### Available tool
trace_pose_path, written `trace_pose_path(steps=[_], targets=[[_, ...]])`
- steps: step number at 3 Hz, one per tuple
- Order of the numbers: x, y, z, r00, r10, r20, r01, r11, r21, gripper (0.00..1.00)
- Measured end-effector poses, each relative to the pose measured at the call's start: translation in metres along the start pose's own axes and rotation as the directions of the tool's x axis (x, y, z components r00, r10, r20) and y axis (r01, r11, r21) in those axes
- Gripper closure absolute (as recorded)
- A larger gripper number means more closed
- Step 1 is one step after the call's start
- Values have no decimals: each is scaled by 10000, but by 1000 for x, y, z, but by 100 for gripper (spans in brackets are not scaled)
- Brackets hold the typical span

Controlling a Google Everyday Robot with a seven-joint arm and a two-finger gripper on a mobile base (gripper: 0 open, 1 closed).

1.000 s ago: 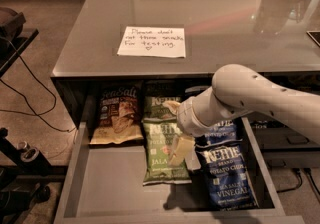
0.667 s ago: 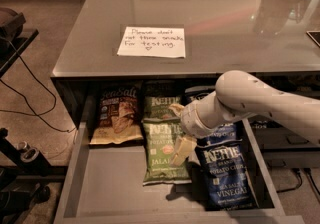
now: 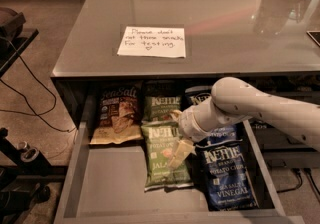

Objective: Pick green jalapeno chip bag from top drawer and place on counter

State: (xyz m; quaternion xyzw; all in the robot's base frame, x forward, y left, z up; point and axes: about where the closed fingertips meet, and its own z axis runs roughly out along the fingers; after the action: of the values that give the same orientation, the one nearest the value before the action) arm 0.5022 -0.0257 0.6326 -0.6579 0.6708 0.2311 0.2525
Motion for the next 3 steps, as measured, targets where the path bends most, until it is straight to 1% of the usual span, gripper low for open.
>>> trace_pose_path(steps=[1, 2, 3], targets=[[-3, 0, 12, 10000, -33, 75, 35, 9995, -312, 19], [-11, 2, 13, 9997, -182, 143, 188, 9990, -410, 43], [-30, 13, 7, 9980, -529, 332, 544, 9975, -449, 66]])
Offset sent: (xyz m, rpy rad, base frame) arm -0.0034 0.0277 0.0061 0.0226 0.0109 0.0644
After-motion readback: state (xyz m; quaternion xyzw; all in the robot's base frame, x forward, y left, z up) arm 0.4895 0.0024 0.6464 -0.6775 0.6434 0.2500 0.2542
